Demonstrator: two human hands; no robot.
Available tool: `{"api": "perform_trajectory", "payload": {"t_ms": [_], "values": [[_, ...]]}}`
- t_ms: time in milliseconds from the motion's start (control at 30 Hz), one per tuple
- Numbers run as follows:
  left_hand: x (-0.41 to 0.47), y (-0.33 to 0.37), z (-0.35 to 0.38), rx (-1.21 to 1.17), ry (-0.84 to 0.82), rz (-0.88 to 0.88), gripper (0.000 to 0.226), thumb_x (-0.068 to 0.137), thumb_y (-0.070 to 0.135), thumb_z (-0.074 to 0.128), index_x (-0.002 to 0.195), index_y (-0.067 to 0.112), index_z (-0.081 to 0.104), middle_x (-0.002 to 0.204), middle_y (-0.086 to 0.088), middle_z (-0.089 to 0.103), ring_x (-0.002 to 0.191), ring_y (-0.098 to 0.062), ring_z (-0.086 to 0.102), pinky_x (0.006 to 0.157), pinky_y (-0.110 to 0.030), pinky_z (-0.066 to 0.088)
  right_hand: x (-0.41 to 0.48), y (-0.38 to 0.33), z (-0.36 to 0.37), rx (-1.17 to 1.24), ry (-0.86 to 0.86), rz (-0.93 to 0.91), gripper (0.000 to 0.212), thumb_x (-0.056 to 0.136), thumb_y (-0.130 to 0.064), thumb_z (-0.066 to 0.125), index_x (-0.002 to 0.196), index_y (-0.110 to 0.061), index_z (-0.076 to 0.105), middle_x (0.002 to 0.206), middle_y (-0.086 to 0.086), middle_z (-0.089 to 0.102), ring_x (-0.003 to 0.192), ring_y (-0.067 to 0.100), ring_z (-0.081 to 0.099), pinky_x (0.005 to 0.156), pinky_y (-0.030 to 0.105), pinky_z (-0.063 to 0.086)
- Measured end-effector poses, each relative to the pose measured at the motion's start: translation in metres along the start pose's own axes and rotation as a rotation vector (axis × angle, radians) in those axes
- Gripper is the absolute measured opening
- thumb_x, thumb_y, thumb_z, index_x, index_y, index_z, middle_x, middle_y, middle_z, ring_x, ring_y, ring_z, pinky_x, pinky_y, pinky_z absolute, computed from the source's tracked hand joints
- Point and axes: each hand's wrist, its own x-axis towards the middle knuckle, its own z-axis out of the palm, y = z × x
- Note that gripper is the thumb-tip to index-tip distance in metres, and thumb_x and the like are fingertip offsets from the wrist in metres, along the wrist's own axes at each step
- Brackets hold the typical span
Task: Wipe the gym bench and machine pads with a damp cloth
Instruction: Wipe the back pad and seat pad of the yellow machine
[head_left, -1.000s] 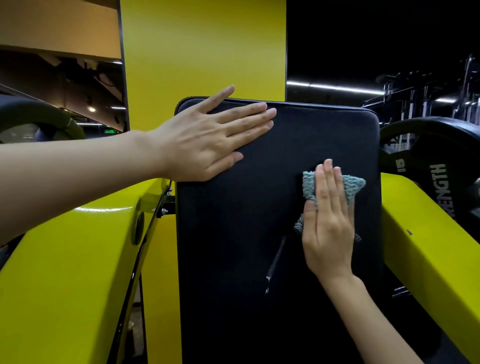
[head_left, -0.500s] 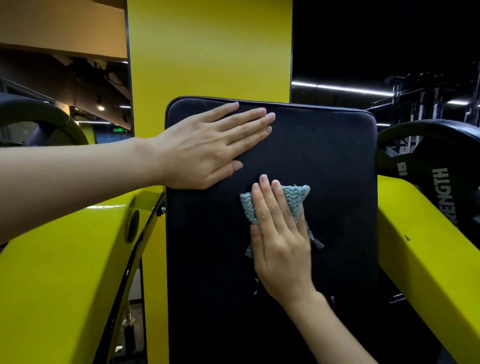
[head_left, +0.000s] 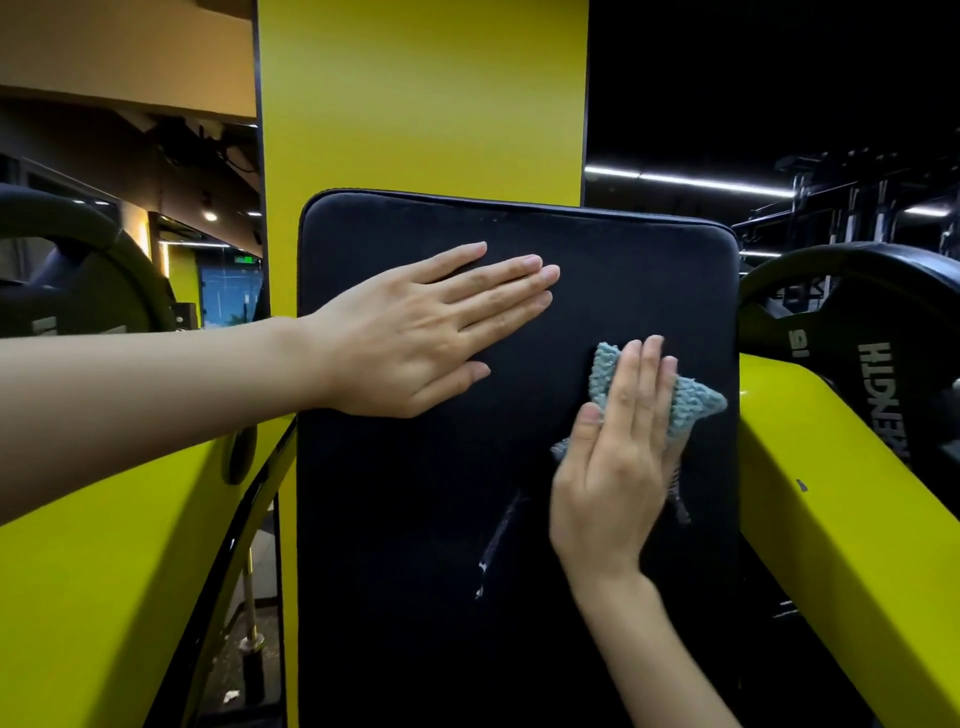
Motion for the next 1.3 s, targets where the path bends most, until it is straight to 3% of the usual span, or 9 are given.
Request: {"api": "perform_trajectory", "payload": {"t_ms": [100,300,667,867,1133,1300], "values": [[0.000,0.000,0.000,0.006,0.005,-0.001,0.064,0.102,0.037,0.021,0.157,0.005,0.014,0.165,-0.011,0.009,0.153,-0.023,0.008,0.124,-0.044,0.009,-0.022,-0.026,0.005,0.009,-0.046,-0.064,0.053,0.104,-0.025,0.029,0.154,-0.008,0.025,0.163,0.006,0.020,0.152,0.020,0.011,0.121,0.052,0.015],[0.000,0.001,0.000,-0.006,0.011,-0.006,0.063,0.104,0.037,0.020,0.157,0.005,0.014,0.166,-0.011,0.009,0.153,-0.023,0.007,0.123,-0.045,0.013,-0.049,-0.024,0.000,0.008,-0.226,-0.425,0.051,0.104,-0.023,0.032,0.153,-0.013,0.029,0.161,0.002,0.025,0.151,0.016,0.017,0.120,0.048,0.019],[0.000,0.002,0.000,0.003,0.010,-0.012,0.063,0.103,0.036,0.022,0.157,0.006,0.015,0.166,-0.011,0.010,0.153,-0.023,0.009,0.123,-0.046,0.014,0.017,0.074,-0.029,0.005,-0.119,-0.177,0.053,0.102,-0.022,0.030,0.154,-0.008,0.028,0.162,0.004,0.023,0.152,0.016,0.014,0.120,0.050,0.022],[0.003,0.006,0.001,0.017,0.003,-0.024,0.064,0.102,0.037,0.023,0.157,0.005,0.014,0.166,-0.011,0.009,0.153,-0.023,0.008,0.123,-0.048,0.013,0.007,0.043,-0.014,0.011,0.032,0.044,0.054,0.103,-0.023,0.030,0.154,-0.007,0.027,0.162,0.005,0.023,0.152,0.018,0.013,0.121,0.049,0.018],[0.013,0.015,0.005,0.009,-0.002,-0.027,0.066,0.102,0.038,0.023,0.157,0.004,0.013,0.166,-0.012,0.007,0.154,-0.024,0.006,0.123,-0.047,0.011,-0.065,0.013,-0.014,-0.007,-0.182,-0.278,0.049,0.106,-0.024,0.028,0.152,-0.008,0.029,0.161,0.007,0.026,0.151,0.022,0.019,0.118,0.051,0.021],[0.018,0.020,0.006,-0.008,-0.001,-0.012,0.065,0.102,0.038,0.022,0.157,0.004,0.012,0.166,-0.012,0.007,0.154,-0.024,0.006,0.123,-0.047,0.011,-0.044,0.038,-0.021,0.003,-0.168,-0.285,0.049,0.106,-0.025,0.026,0.152,-0.009,0.029,0.161,0.005,0.027,0.150,0.020,0.020,0.117,0.050,0.024]]}}
